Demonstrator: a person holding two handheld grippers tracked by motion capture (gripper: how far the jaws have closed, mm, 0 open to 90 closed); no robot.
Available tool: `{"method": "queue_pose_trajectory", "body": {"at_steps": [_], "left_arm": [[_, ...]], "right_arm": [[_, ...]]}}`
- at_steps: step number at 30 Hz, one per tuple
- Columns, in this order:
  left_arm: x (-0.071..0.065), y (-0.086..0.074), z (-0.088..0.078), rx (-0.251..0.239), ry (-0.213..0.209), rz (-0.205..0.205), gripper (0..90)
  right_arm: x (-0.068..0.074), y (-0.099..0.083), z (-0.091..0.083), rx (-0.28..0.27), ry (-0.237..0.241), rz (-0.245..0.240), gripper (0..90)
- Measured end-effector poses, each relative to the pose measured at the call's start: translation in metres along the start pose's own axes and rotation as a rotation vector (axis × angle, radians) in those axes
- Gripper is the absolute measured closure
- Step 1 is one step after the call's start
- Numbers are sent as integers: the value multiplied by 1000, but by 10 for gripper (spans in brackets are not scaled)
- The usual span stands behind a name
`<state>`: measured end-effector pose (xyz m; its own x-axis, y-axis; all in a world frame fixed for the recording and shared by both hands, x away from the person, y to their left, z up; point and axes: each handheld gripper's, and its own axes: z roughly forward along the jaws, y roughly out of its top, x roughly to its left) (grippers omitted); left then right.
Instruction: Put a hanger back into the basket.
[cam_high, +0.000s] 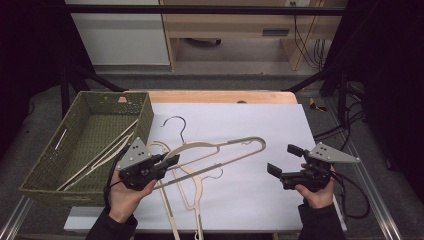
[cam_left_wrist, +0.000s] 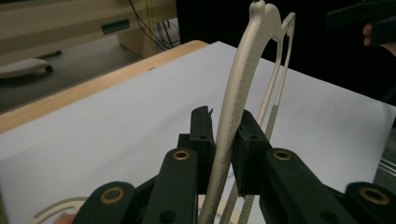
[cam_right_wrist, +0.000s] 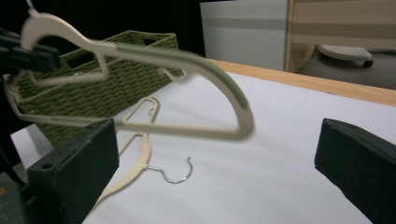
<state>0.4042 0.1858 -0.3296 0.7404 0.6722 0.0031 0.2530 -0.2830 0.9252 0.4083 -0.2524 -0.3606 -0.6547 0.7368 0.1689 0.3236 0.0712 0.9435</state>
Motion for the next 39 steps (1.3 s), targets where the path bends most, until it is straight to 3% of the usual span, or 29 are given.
{"method": "queue_pose_trajectory", "body": {"at_steps": [7,13,17,22,25,29,31,36,39], "left_arm": [[10,16,-17,-30,41,1,796],[20,35,-33,-51,83,33,796],[34,46,-44,-70,125,38,796],[58,52,-56,-73,176,10,795],[72,54,-63,-75,219,21,795],[89,50,-70,-64,269,-4,796],[98,46,-73,-50,296,-1,795],[124,31,-78,-49,355,-42,796],[131,25,-80,-42,374,-48,795]], "right_arm": [[-11,-10,-10,2,-42,10,4],[-12,-11,-11,4,-50,9,4],[-12,-11,-10,6,-50,8,4],[-12,-12,-10,7,-49,1,4],[-12,-12,-8,10,-51,6,4],[-11,-12,-7,13,-47,7,4],[-11,-12,-7,14,-47,7,4],[-12,-13,-5,20,-40,5,4],[-11,-13,-4,21,-43,9,4]]}}
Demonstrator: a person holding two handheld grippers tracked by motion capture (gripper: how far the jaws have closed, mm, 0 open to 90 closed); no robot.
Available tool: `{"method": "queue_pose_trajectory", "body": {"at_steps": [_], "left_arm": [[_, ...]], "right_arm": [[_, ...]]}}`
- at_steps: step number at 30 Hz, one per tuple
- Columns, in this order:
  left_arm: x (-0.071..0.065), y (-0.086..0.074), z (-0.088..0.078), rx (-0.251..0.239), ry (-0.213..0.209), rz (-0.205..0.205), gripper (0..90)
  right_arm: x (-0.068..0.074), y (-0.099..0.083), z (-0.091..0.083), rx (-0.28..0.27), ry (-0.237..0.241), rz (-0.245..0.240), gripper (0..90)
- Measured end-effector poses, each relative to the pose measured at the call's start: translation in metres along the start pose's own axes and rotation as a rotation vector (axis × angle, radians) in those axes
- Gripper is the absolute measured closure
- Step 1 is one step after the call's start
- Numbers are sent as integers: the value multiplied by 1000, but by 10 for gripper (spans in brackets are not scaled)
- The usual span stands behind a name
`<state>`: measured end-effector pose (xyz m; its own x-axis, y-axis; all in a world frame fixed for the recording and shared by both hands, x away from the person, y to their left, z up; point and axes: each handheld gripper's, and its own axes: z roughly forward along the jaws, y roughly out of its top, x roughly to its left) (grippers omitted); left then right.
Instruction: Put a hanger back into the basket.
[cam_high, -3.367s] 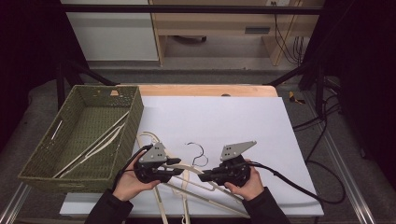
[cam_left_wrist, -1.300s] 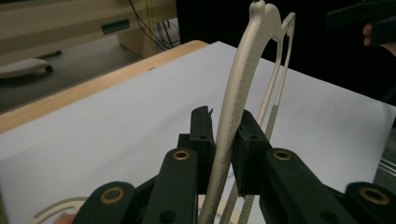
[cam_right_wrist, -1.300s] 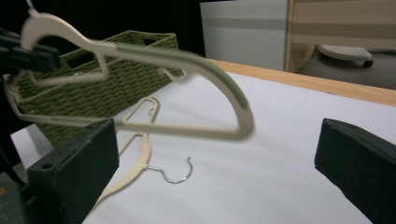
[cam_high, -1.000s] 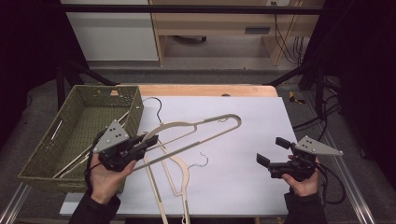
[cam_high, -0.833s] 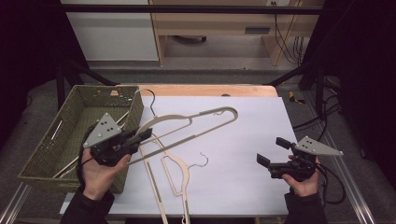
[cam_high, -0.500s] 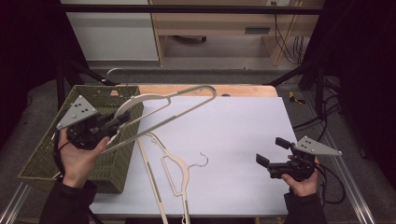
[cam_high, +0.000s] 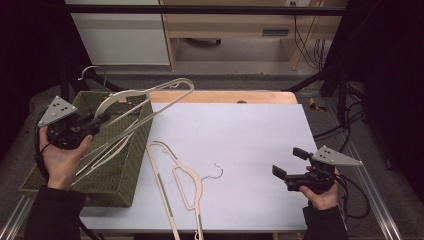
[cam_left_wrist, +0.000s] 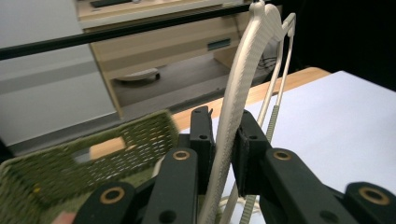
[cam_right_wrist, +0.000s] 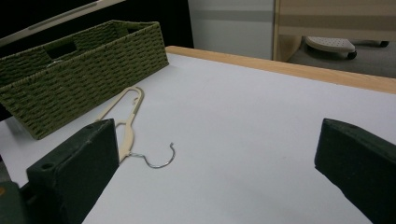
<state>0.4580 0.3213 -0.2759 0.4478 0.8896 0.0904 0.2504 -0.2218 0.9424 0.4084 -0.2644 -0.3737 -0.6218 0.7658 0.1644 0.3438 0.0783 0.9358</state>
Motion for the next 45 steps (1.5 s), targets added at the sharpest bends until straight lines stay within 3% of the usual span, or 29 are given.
{"method": "queue_pose_trajectory", "body": {"at_steps": [1,12,26,30,35,41,45], "left_arm": [[9,-6,1,12,24,1,795],[51,-36,-2,64,145,-32,795],[84,-65,-7,117,274,-30,795],[88,-69,-6,130,288,-34,795],[80,-75,7,176,294,19,793],[81,-90,18,225,305,16,793],[79,-101,26,271,322,39,793]], "right_arm": [[0,0,0,1,2,-3,4],[0,-1,1,5,8,-1,4],[0,-1,2,8,10,-3,5],[0,-1,3,9,12,-1,5],[0,-1,3,13,15,-5,6],[0,-1,4,14,15,-2,7],[0,-2,4,16,20,-7,8]]}}
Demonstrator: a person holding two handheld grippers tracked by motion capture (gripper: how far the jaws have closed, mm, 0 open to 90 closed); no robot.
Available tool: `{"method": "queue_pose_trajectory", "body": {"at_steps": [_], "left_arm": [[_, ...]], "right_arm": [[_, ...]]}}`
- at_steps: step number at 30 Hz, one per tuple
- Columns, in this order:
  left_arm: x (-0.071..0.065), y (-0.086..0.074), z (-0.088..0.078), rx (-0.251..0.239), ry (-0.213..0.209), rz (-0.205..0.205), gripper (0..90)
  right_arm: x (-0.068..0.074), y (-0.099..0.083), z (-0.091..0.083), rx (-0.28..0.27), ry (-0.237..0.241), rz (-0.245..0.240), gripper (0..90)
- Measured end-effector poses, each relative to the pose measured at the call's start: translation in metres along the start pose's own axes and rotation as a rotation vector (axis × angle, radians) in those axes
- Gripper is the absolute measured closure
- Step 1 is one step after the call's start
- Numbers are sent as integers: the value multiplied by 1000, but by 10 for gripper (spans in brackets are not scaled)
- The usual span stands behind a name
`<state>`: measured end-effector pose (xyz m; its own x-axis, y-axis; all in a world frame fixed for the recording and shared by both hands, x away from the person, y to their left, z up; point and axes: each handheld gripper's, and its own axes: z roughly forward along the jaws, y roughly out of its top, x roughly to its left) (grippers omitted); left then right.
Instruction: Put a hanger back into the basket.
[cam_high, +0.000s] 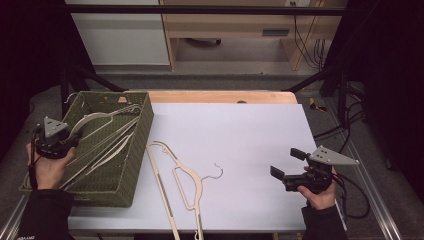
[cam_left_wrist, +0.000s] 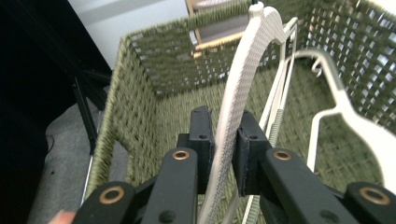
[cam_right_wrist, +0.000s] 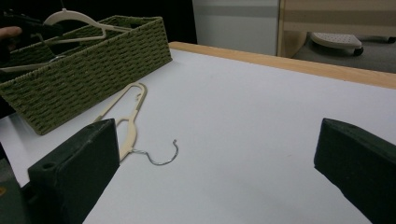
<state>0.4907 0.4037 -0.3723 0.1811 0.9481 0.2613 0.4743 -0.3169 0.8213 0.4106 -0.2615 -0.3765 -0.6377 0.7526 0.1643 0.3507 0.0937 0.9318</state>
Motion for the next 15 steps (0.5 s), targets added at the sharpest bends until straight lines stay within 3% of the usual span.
{"method": "queue_pose_trajectory", "body": {"at_steps": [7,9,10,13,14,15], "left_arm": [[0,-4,4,33,-56,-33,794],[0,-3,3,77,-119,-55,790],[0,-3,3,77,-119,-55,786],[-4,-4,1,143,-165,-33,786],[-4,-4,1,143,-165,-33,789],[-6,-7,0,167,-203,9,783]], "right_arm": [[0,0,0,-4,1,6,10],[0,0,0,-1,2,-2,10],[1,0,0,-1,3,-2,10],[1,0,-1,-3,5,3,11],[1,0,-1,-3,5,0,10],[1,0,-1,-5,5,0,11]]}}
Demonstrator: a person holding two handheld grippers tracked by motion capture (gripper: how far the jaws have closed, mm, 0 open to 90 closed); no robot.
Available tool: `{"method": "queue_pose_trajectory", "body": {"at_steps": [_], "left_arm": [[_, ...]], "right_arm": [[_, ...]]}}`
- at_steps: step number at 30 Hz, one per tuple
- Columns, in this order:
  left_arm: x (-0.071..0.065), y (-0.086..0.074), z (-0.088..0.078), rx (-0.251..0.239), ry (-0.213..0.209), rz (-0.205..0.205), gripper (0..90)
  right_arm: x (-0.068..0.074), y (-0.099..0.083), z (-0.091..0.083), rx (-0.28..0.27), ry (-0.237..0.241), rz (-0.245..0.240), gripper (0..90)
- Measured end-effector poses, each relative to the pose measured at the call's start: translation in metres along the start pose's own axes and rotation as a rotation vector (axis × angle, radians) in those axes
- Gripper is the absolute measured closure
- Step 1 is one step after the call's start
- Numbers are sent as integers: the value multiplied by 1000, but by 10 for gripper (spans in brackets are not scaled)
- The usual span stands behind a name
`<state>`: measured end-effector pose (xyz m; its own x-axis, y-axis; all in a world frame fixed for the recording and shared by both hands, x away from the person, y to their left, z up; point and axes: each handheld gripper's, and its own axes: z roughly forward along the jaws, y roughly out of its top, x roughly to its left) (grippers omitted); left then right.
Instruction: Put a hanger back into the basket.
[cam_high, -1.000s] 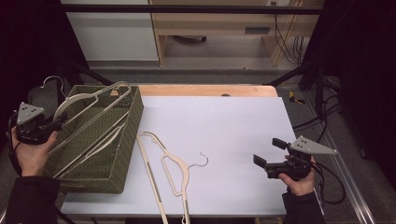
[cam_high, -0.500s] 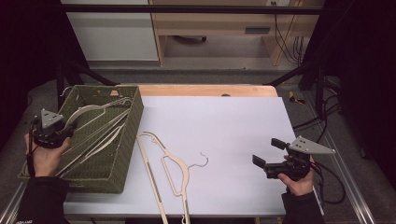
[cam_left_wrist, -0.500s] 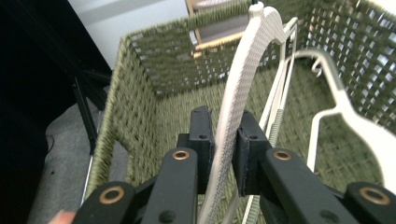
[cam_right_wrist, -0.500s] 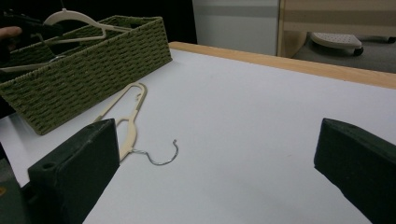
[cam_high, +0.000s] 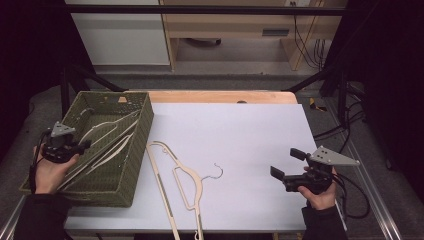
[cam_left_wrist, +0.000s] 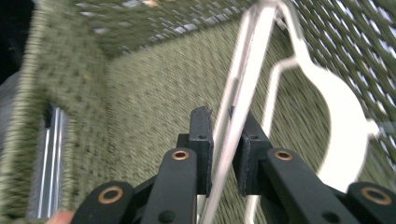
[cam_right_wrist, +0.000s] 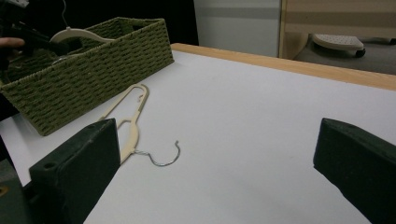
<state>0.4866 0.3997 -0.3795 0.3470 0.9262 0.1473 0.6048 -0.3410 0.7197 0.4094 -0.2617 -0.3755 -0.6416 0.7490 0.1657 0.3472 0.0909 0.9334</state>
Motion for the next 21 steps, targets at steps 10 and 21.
{"method": "queue_pose_trajectory", "body": {"at_steps": [10,21], "left_arm": [[-9,-2,-6,30,-89,94,697],[-18,-1,-14,22,-127,143,468]], "right_arm": [[2,-1,4,10,11,-2,12],[5,0,5,12,19,3,15]]}}
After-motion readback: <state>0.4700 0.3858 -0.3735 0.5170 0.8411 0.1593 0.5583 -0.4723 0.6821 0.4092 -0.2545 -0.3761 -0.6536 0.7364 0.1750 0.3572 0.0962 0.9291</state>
